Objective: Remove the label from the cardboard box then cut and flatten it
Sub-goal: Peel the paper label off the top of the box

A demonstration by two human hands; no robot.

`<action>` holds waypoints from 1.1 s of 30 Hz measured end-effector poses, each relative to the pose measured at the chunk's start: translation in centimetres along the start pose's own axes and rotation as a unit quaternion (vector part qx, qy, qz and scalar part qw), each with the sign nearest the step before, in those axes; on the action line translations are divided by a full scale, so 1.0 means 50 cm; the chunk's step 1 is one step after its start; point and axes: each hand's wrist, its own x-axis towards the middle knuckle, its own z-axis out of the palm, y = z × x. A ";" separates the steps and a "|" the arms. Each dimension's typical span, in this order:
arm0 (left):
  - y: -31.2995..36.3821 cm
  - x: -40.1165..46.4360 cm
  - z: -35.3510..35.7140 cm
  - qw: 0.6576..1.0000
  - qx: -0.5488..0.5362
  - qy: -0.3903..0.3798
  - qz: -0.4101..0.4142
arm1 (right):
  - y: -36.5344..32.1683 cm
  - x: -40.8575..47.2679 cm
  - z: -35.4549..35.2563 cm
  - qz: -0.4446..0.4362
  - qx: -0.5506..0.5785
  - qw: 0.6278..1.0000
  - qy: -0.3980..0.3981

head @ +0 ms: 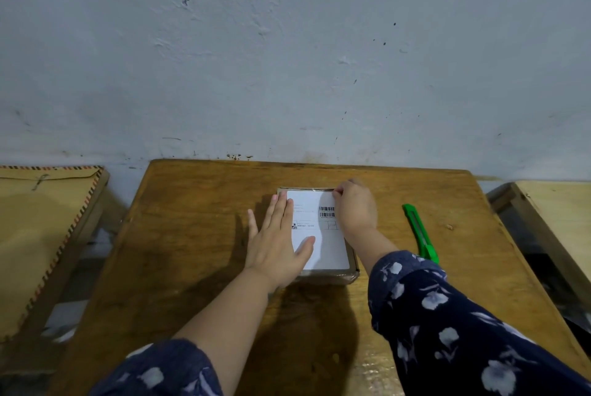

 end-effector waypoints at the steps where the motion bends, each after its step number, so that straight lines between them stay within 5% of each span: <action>1: -0.001 0.000 0.000 1.000 0.003 0.000 0.000 | -0.002 0.000 0.002 -0.001 -0.001 1.000 -0.002; 33: 0.005 0.006 0.006 1.000 0.014 0.011 -0.001 | -0.003 -0.002 -0.009 -0.019 -0.010 1.000 -0.019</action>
